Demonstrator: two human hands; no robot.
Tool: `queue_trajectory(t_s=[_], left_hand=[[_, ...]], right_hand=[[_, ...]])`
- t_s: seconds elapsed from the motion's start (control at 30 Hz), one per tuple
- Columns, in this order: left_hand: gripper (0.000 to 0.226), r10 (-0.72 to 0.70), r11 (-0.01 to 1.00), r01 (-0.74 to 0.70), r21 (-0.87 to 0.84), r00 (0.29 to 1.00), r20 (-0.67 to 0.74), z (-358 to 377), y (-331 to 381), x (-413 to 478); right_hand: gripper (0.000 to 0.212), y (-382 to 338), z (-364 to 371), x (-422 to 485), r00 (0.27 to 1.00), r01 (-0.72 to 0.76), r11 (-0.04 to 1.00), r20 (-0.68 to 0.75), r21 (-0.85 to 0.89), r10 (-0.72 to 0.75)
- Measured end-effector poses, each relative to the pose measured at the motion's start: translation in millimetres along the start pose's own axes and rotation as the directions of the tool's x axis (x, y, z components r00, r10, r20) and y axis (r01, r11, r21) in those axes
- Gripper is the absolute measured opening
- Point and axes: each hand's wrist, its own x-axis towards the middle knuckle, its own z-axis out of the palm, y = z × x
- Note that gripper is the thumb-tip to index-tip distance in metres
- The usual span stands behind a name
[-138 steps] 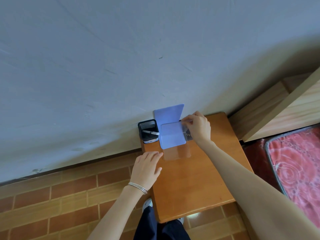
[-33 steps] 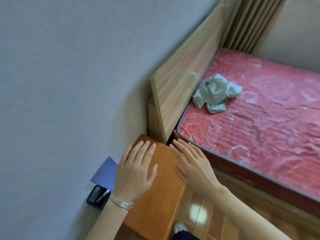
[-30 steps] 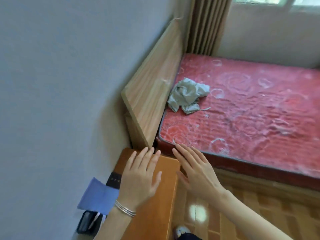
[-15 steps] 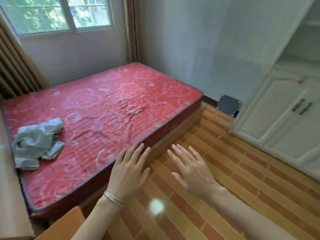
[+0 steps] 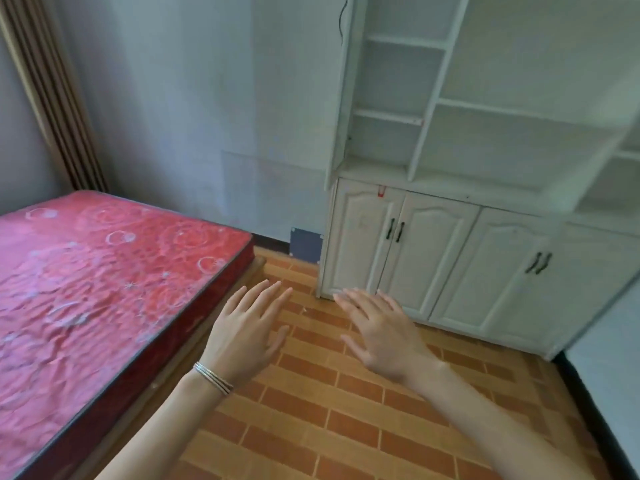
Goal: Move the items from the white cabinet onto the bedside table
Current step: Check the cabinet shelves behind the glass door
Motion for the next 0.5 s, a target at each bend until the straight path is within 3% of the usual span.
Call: queue_trajectory(t_s=[0.23, 0.5], left_hand=[[0.057, 0.121, 0.993, -0.12, 0.022, 0.987, -0.104, -7.2, 53.3, 116.7], [0.058, 0.231, 0.972, -0.234, -0.01, 0.962, -0.146, 1.1, 77.7, 182.9]], right_hand=[[0.057, 104.9, -45.1, 9.3, 0.989, -0.106, 0.993, -0.111, -0.052, 0.1], [0.054, 150.4, -59.1, 8.8, 0.962, -0.208, 0.974, -0.2, -0.089, 0.187]])
